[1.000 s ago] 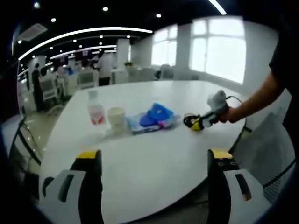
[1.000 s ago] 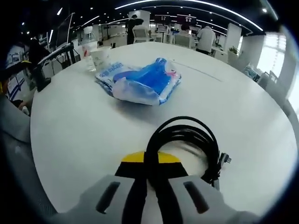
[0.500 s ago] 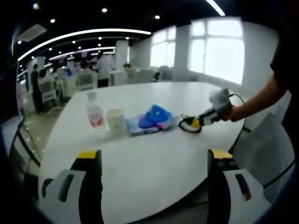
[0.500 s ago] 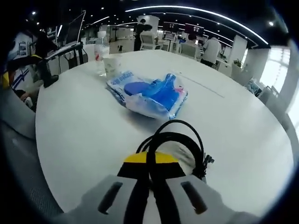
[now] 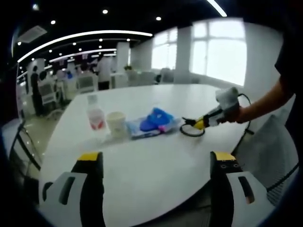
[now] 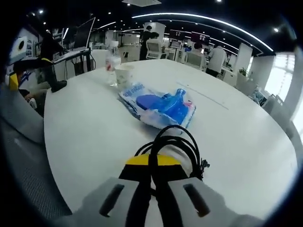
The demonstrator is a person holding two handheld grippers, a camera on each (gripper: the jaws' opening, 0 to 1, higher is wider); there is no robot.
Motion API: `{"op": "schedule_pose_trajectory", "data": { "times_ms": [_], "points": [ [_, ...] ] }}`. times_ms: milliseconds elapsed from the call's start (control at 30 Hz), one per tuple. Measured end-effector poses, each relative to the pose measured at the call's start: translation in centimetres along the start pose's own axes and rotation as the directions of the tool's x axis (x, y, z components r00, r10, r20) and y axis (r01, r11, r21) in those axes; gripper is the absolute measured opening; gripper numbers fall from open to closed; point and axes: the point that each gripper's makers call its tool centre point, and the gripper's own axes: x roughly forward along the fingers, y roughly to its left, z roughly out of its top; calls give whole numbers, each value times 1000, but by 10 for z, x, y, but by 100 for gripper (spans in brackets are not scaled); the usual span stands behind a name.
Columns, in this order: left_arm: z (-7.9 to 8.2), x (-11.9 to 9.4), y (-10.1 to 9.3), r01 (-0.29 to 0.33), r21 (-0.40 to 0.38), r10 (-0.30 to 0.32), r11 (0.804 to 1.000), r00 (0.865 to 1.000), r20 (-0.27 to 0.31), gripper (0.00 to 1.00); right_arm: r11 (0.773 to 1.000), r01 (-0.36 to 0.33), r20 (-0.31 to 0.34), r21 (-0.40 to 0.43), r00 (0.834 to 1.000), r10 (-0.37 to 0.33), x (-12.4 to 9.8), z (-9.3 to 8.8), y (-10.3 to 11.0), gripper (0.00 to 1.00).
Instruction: Arrange the tabletop items into an orderly group along one side of the table until the central work area is clear of visible clutter.
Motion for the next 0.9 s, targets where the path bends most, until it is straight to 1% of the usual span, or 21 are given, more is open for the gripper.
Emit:
{"op": "schedule_pose_trajectory", "data": {
  "times_ms": [233, 433, 900],
  "points": [
    [0, 0, -2, 4, 3, -4, 1000, 1000, 0, 90, 1000, -15, -11, -12, 1000, 15, 6, 0, 7, 0],
    [0, 0, 0, 1, 4, -1, 1000, 1000, 3, 90, 999, -33, -34, -28, 999, 32, 13, -7, 12, 0],
    [0, 0, 1, -7, 2, 7, 1000, 1000, 4, 90, 996, -60, -76, -61, 996, 56, 19, -22, 22, 1]
  ]
}}
